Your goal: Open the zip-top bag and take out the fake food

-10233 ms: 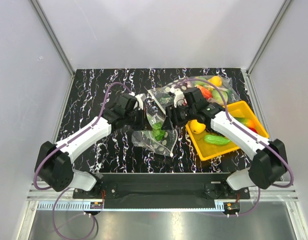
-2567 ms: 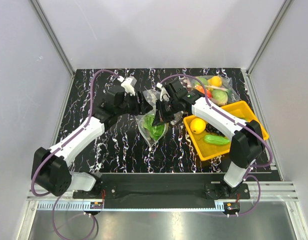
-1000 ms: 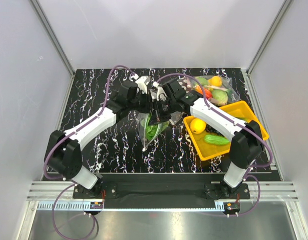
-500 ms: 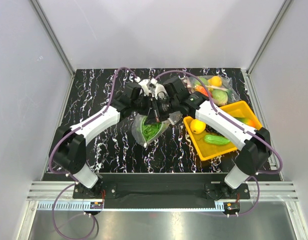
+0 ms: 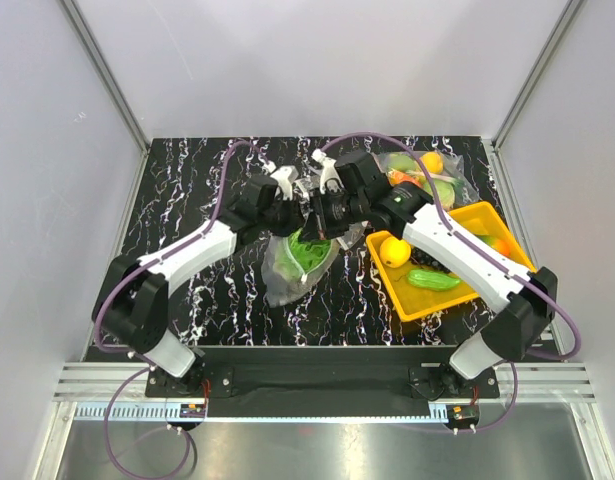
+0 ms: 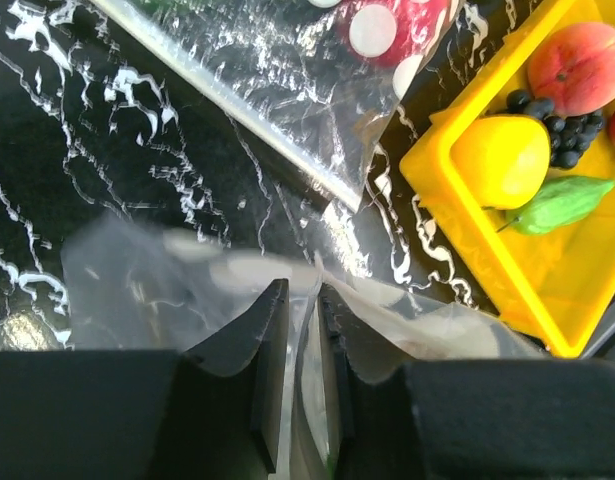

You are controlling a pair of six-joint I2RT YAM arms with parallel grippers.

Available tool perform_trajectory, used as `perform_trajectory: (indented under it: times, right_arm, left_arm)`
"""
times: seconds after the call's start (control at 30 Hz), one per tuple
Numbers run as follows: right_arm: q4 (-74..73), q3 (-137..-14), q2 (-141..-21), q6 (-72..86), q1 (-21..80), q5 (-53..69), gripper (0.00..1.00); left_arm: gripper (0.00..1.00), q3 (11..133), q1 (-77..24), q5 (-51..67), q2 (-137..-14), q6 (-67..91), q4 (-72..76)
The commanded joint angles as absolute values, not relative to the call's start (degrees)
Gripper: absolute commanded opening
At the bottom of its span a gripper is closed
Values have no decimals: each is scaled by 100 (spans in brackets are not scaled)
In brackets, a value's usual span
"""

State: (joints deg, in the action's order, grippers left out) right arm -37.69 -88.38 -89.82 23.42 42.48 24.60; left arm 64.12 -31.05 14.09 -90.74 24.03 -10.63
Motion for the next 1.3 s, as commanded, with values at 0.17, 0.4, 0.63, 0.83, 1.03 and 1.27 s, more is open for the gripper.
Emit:
perform_trajectory:
  times: [0.17,0.4,0.63,0.83,1.03,1.27]
  right_arm:
    - [-3762,-9413,-8341,2180,3683,1397,0]
    - [-3815,-9404,-8534,2259,3208,1678,0]
    - [-3596,-9563,-8359,2529,2910,1906,0]
    - [-2963,-9378,-8200,3365,2786,2768,0]
    - [-2891,-9492,-8025,3612,2742,2901,0]
    - [-2312,-8939,-7454,3955,2584,2172,0]
  left_arm:
    - [23,5336,-3129,1380,-7946,2013,-334]
    - [24,4939,-3146,1345,-7427,2065,-18]
    - [23,4913,-3147,1240,-7558,2083,-201]
    - [23,5115,-3164,1318,-7936,2092,-185]
    - [23,5168,-3164,1353,-8218,2162,-71]
    - [22,4949,-3173,1248,-8121,2250,-18]
